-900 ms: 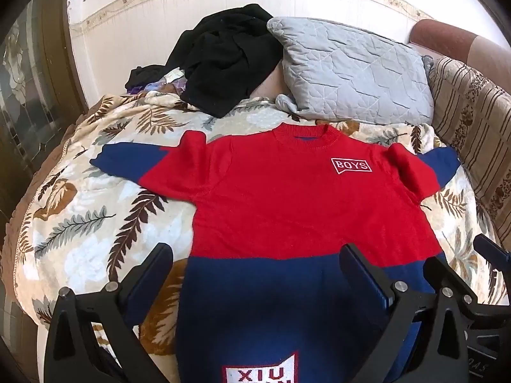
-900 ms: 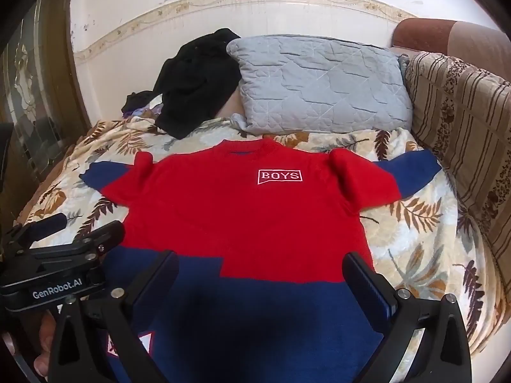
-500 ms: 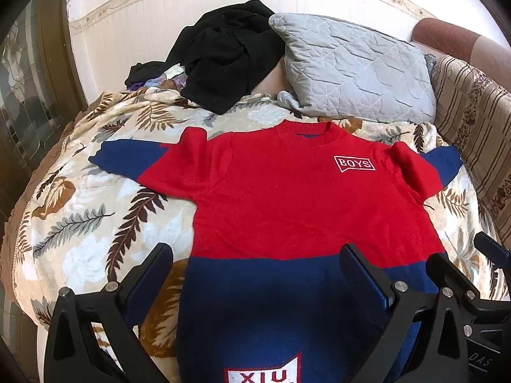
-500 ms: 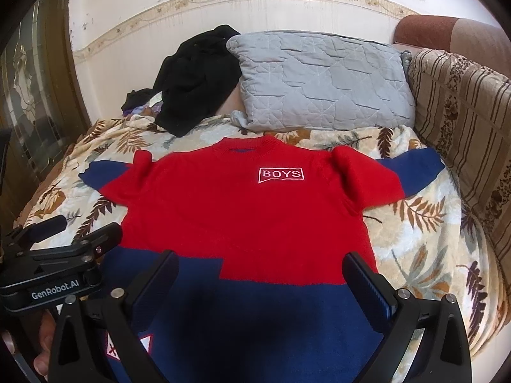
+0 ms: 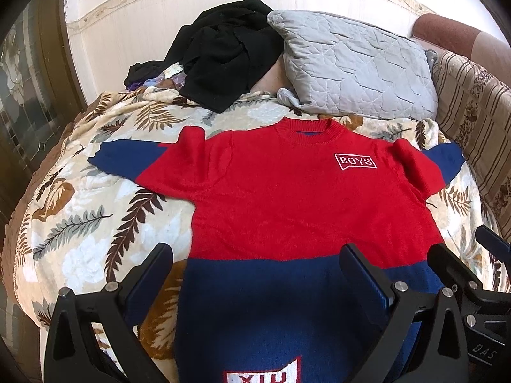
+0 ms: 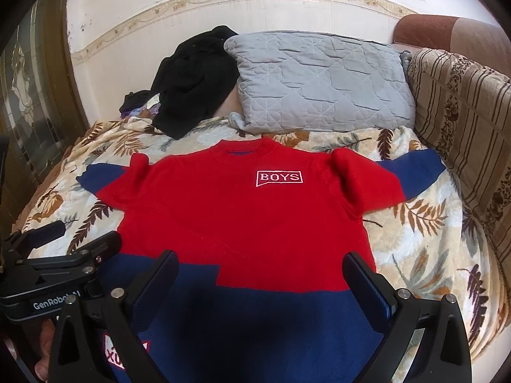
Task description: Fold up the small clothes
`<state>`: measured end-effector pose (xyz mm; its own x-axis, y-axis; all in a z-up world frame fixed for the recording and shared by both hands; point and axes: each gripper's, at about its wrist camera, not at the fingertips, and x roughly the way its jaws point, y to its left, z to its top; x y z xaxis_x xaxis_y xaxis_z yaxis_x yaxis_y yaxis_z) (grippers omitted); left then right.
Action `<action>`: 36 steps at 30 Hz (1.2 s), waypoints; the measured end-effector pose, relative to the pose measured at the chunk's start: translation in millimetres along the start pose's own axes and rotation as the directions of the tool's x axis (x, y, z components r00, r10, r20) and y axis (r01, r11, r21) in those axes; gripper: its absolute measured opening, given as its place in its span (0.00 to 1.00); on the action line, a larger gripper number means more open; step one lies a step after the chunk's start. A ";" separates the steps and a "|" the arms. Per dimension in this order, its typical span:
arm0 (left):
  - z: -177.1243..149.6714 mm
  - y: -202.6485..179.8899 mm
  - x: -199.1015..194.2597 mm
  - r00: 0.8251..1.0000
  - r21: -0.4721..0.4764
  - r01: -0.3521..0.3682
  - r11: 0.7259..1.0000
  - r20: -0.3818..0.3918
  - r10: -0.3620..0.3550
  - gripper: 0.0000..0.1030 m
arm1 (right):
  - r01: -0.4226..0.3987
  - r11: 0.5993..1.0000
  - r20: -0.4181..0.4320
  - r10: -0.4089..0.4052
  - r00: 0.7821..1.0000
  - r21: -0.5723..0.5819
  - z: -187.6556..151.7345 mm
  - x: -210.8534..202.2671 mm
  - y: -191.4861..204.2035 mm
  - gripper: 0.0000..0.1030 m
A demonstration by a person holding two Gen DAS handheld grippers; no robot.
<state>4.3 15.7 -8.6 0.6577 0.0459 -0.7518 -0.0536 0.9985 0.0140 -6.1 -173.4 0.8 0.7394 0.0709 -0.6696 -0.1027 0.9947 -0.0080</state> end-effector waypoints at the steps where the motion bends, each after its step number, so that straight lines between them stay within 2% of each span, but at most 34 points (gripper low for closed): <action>1: 0.2 -0.2 0.4 1.000 0.000 -0.001 1.000 0.000 0.001 1.00 | 0.006 1.000 0.002 -0.006 1.000 -0.005 -0.3 0.1 0.2 1.00; 6: 0.4 -2.0 1.3 1.000 0.006 -0.003 1.000 -0.003 0.003 1.00 | -0.064 0.996 -0.031 0.066 0.997 0.069 -1.2 1.1 -1.0 1.00; 15: 0.5 -1.9 2.1 1.000 0.007 -0.005 1.000 -0.006 0.005 1.00 | -0.081 0.991 -0.034 0.085 0.996 0.102 3.2 4.5 -4.5 1.00; 22: 1.1 -1.8 4.4 1.000 0.011 -0.008 1.000 -0.010 0.009 1.00 | -0.070 0.994 -0.020 0.072 0.997 0.081 2.9 7.8 -4.0 1.00; 26: 2.0 -3.3 7.2 1.000 0.010 -0.008 1.000 -0.012 0.008 1.00 | -0.069 0.994 -0.033 0.072 0.997 0.080 3.6 10.0 -4.2 1.00; 29: 2.1 -3.7 8.7 1.000 0.011 -0.007 1.000 -0.015 0.007 1.00 | -0.041 0.998 -0.077 0.045 0.996 0.055 1.7 14.4 -3.8 1.00; 32: 2.4 -5.3 10.6 1.000 0.014 -0.006 1.000 -0.016 0.006 1.00 | -0.048 0.997 -0.049 0.051 0.998 0.059 3.8 14.8 -4.3 1.00; 36: 3.4 -6.4 12.4 1.000 0.013 -0.006 1.000 -0.018 0.006 1.00 | -0.044 0.998 -0.060 0.047 0.997 0.054 3.4 16.9 -4.3 1.00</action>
<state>15.4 10.0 -15.8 0.6437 0.0512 -0.7635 -0.0476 0.9985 0.0268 9.0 -176.3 -8.0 0.6927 0.1129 -0.7123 -0.0985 0.9932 0.0616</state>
